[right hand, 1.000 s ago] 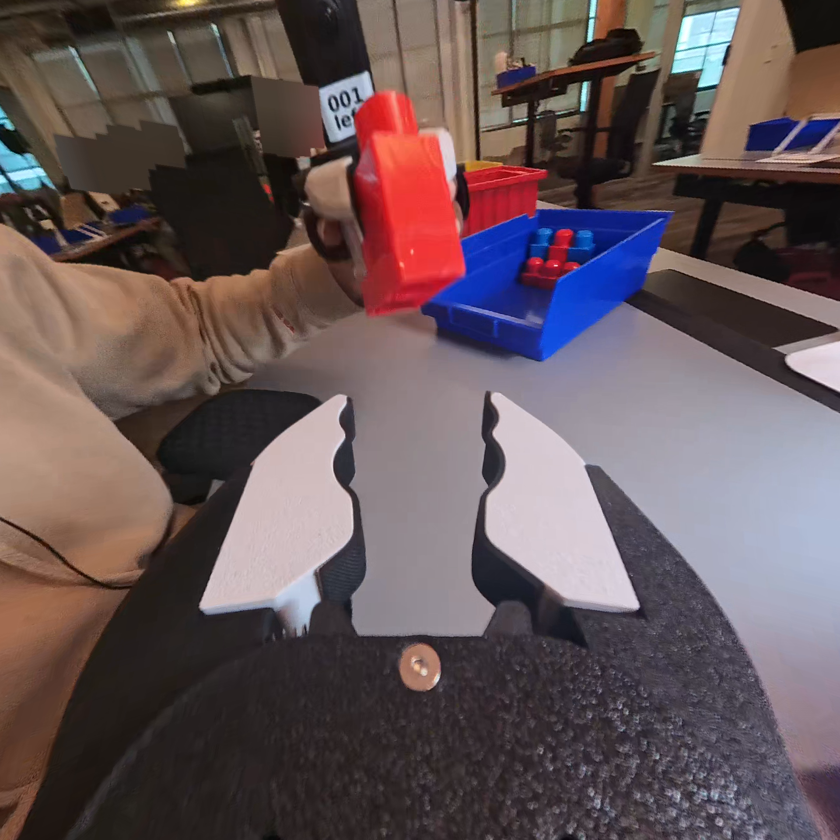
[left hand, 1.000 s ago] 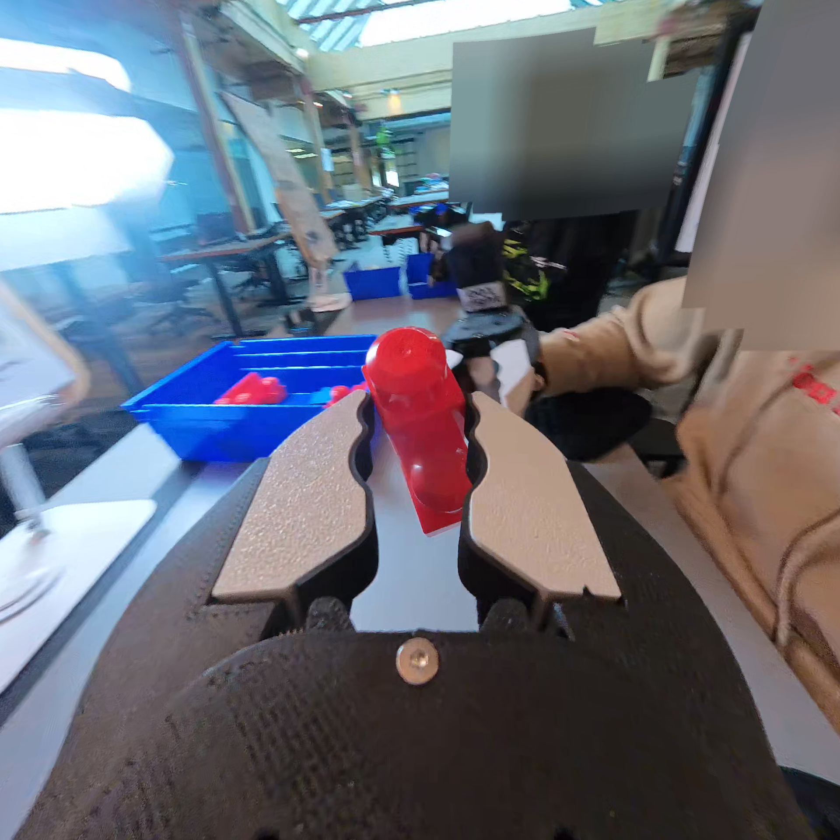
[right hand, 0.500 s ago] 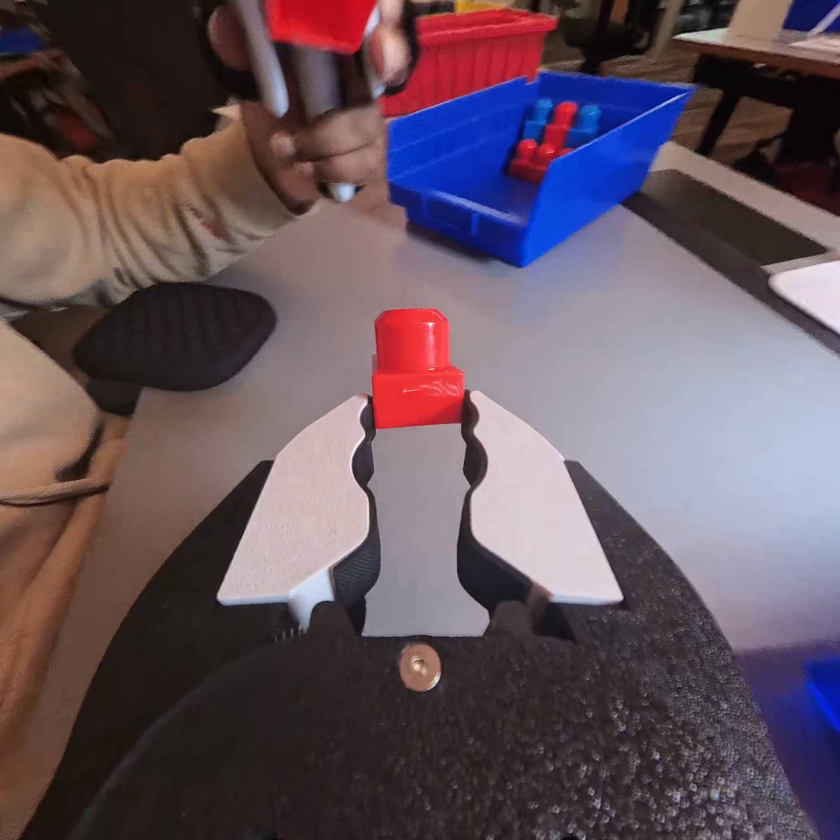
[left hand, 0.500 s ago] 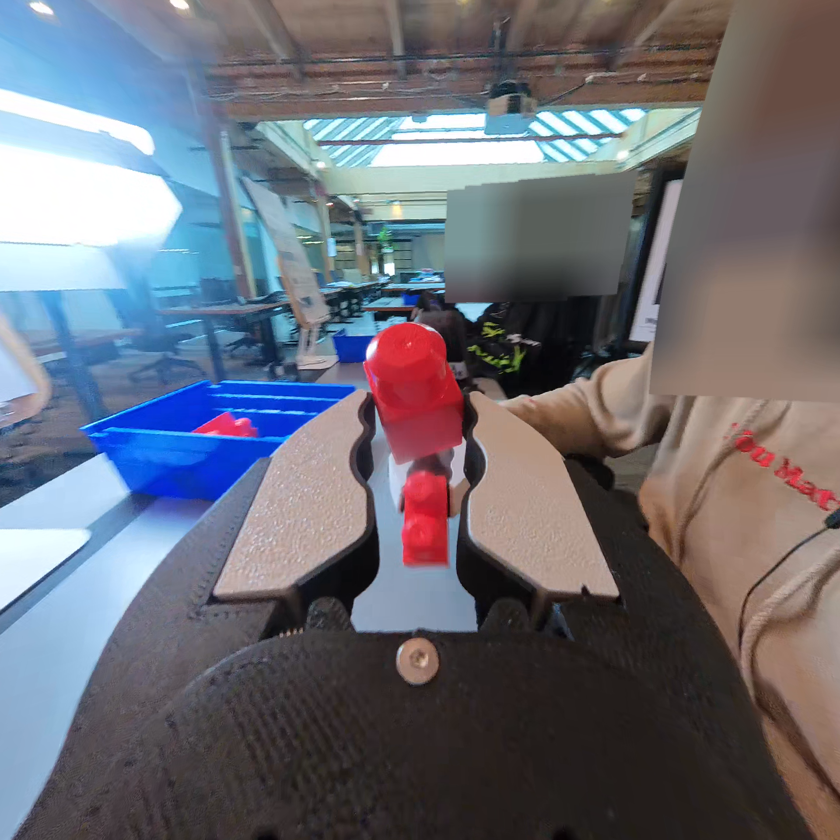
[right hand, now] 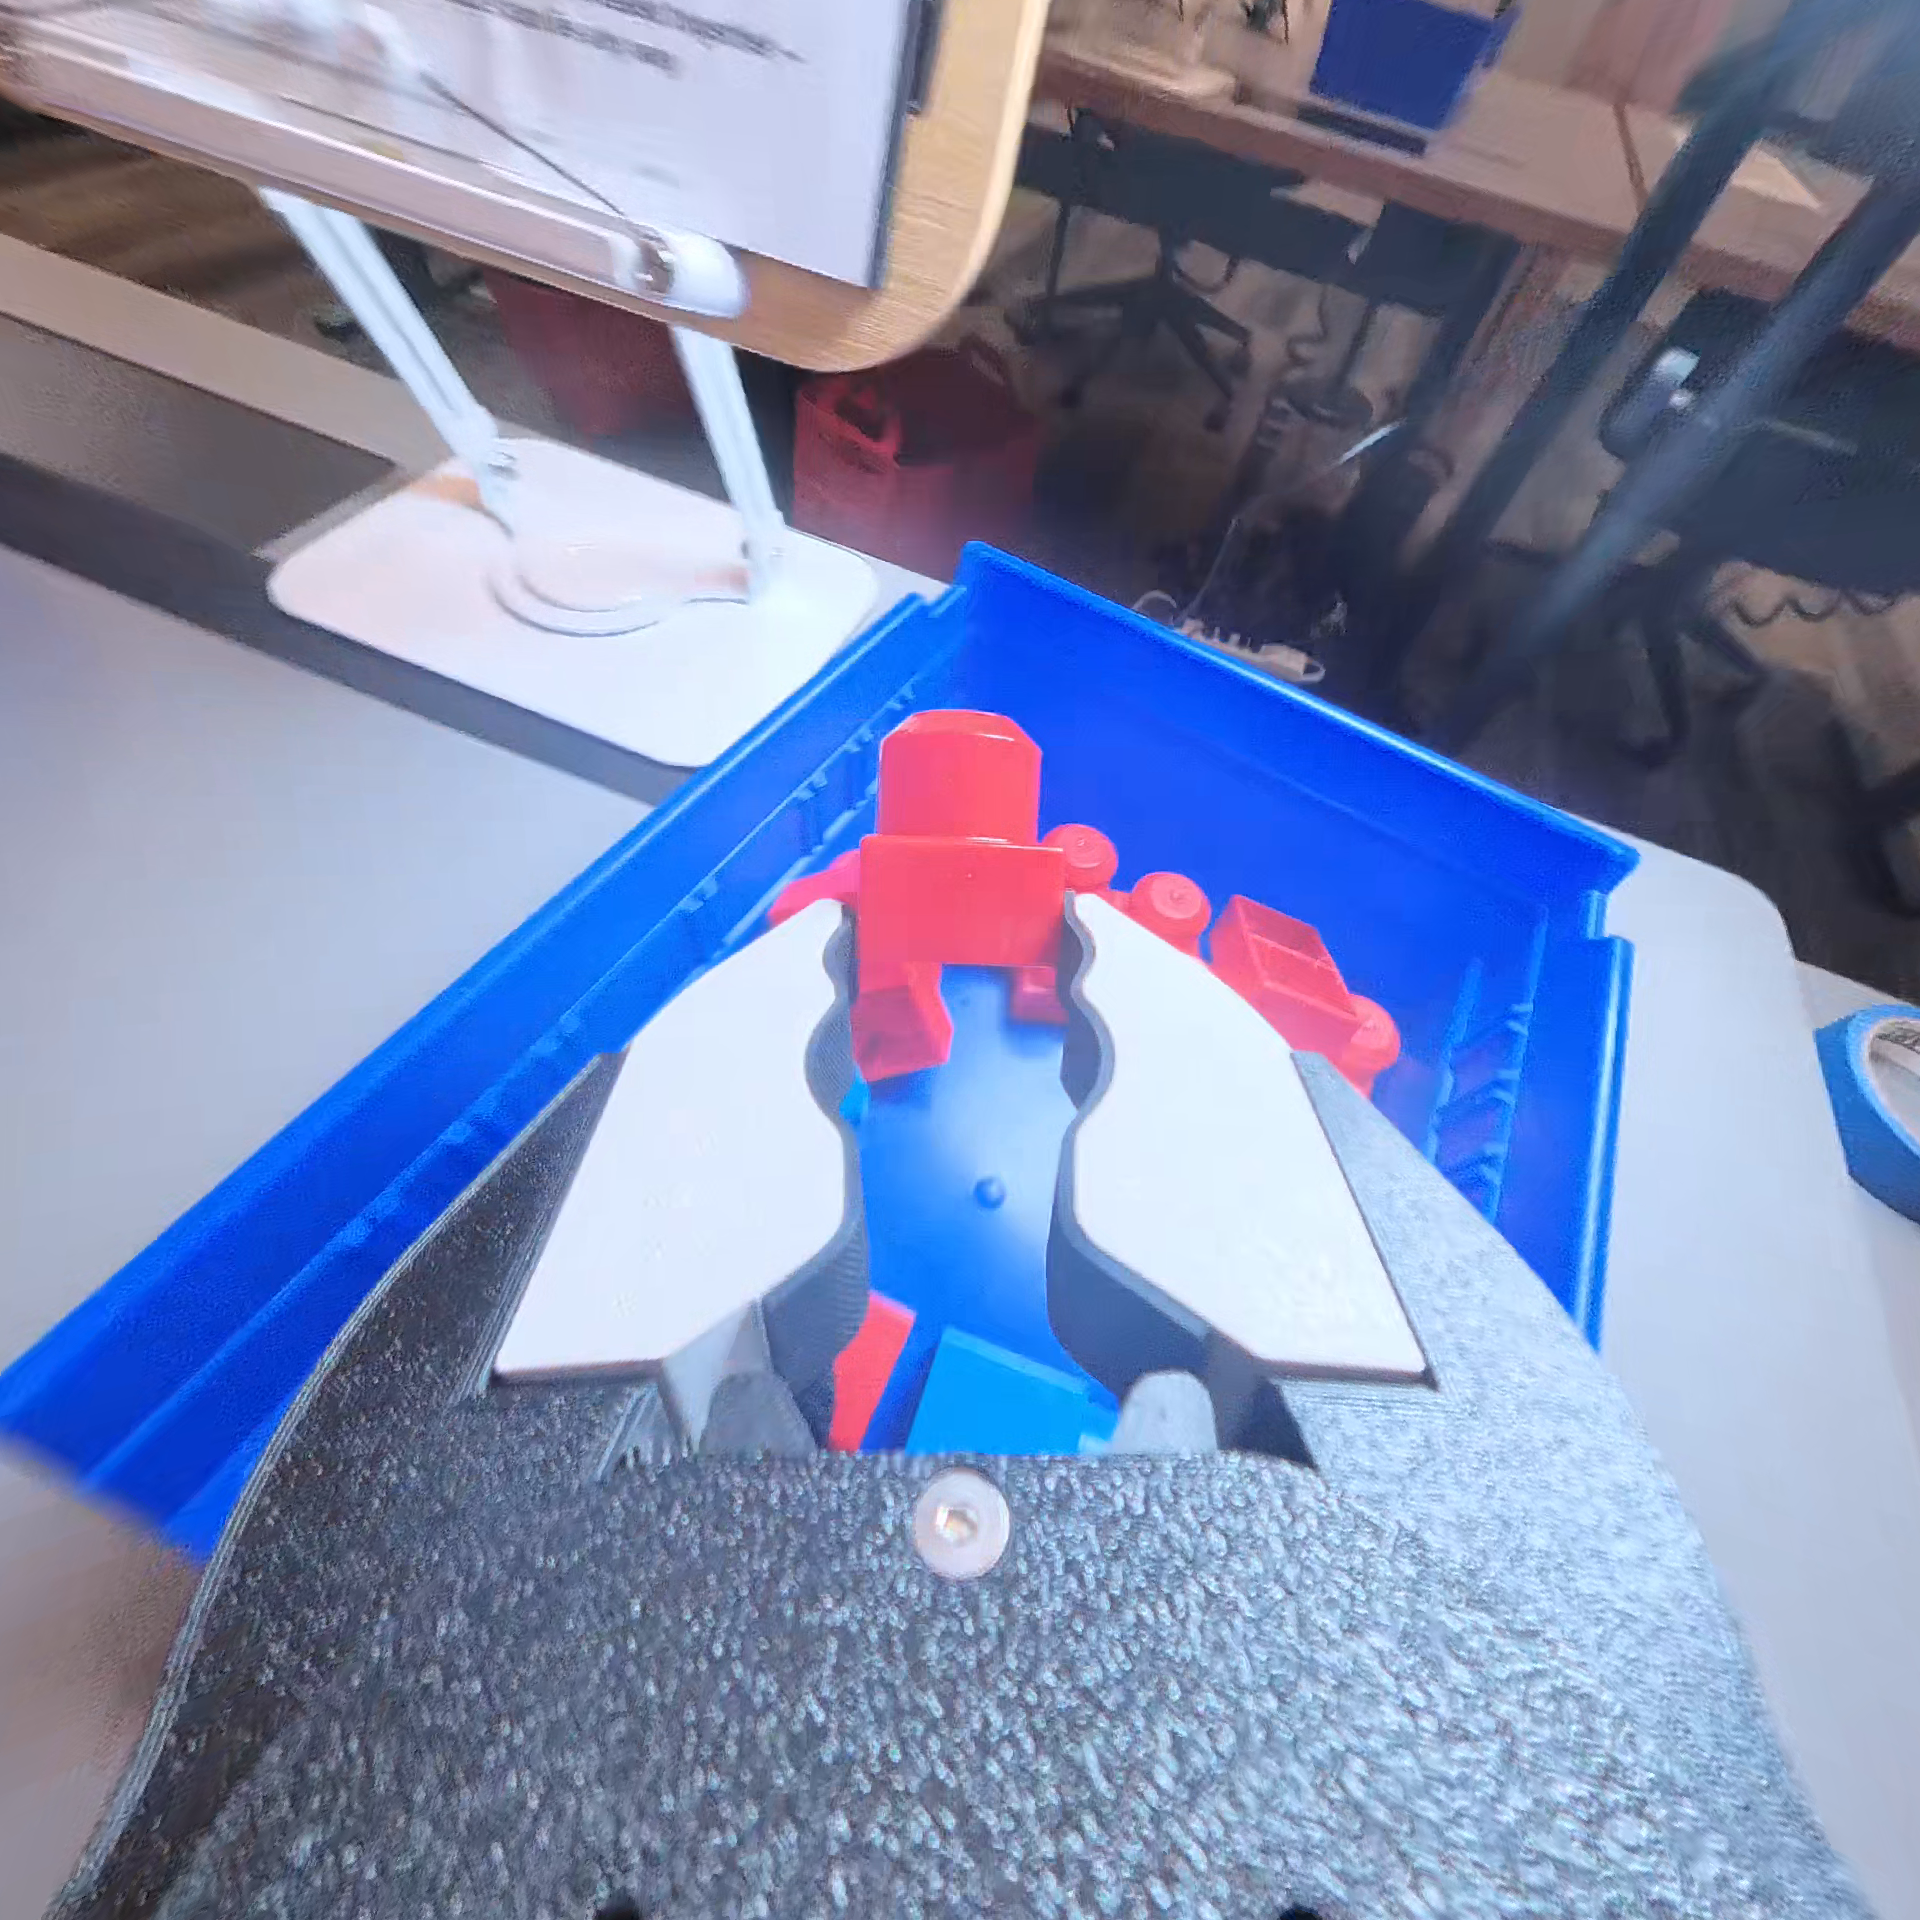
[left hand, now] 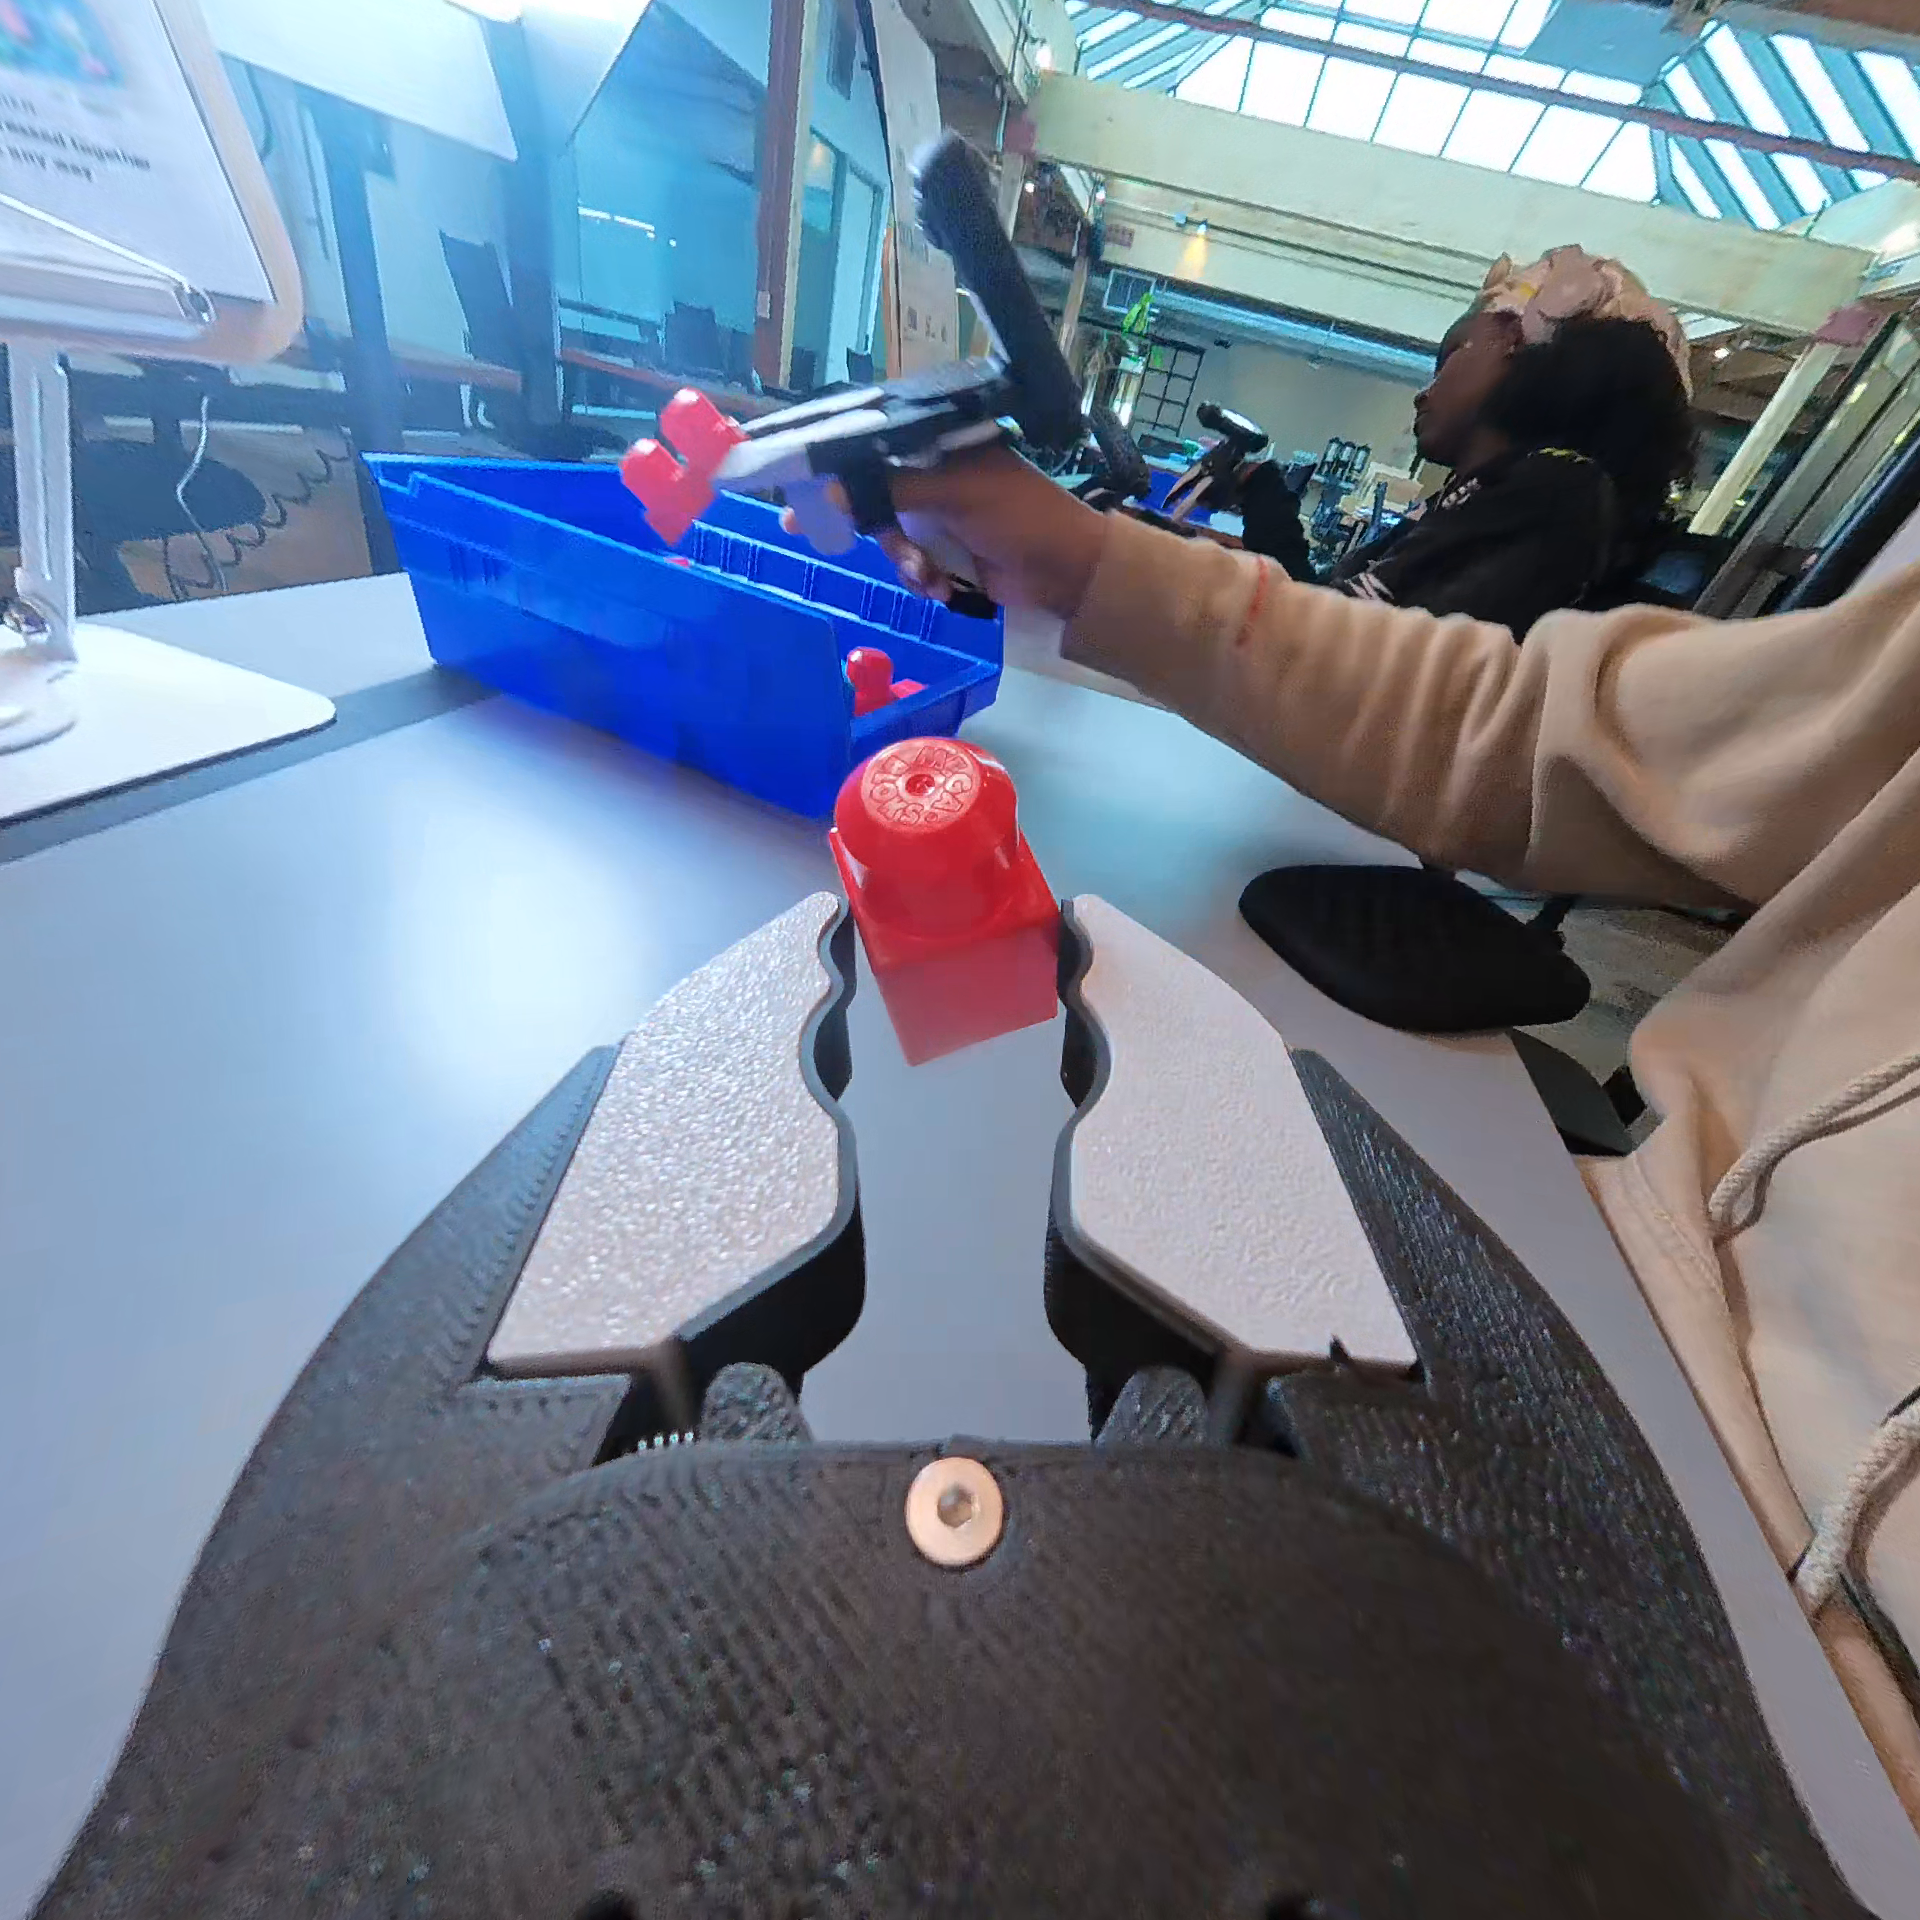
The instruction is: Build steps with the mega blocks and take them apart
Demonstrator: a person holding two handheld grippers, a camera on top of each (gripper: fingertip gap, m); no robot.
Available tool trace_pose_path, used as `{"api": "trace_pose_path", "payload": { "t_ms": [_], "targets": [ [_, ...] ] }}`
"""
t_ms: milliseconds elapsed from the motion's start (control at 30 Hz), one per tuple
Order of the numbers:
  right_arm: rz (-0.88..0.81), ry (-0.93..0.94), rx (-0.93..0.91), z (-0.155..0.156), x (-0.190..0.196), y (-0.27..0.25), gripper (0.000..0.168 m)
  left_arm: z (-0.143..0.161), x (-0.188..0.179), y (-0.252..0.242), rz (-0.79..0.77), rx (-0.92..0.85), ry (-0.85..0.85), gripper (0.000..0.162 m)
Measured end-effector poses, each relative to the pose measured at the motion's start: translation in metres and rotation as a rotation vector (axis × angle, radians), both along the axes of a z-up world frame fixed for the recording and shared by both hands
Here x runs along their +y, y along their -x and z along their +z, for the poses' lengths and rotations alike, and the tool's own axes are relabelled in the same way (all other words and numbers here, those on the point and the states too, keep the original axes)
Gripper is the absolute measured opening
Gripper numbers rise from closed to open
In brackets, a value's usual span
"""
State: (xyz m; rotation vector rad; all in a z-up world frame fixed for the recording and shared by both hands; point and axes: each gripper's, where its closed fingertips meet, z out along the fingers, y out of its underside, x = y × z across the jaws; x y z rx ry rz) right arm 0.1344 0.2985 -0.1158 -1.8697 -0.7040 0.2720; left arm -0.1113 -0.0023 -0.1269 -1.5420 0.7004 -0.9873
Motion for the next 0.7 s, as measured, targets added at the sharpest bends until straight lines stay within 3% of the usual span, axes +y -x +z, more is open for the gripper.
{"api": "trace_pose_path", "payload": {
  "t_ms": [233,333,400,500,600,700],
  "targets": [
    [-0.067,0.016,0.070,-0.012,0.077,0.022,0.037,-0.030,0.001,-0.006,-0.017,0.062,0.046,0.037],
    [-0.066,0.101,-0.020,-0.041,0.087,0.020,0.042,-0.033,0.000,-0.008,-0.025,0.061,0.054,0.037],
    [-0.050,0.131,-0.064,-0.051,0.084,0.016,0.044,-0.032,-0.001,-0.009,-0.030,0.062,0.051,0.037],
    [-0.019,0.111,-0.070,-0.044,0.072,0.014,0.050,-0.031,-0.002,-0.011,-0.037,0.060,0.044,0.037],
    [0.043,0.022,-0.114,-0.017,0.049,0.025,0.055,-0.030,-0.003,-0.014,-0.044,0.055,0.044,0.037],
    [0.248,-0.035,-0.089,0.014,-0.007,0.069,0.053,-0.031,-0.005,-0.017,-0.053,0.063,0.041,0.037]
  ]
}}
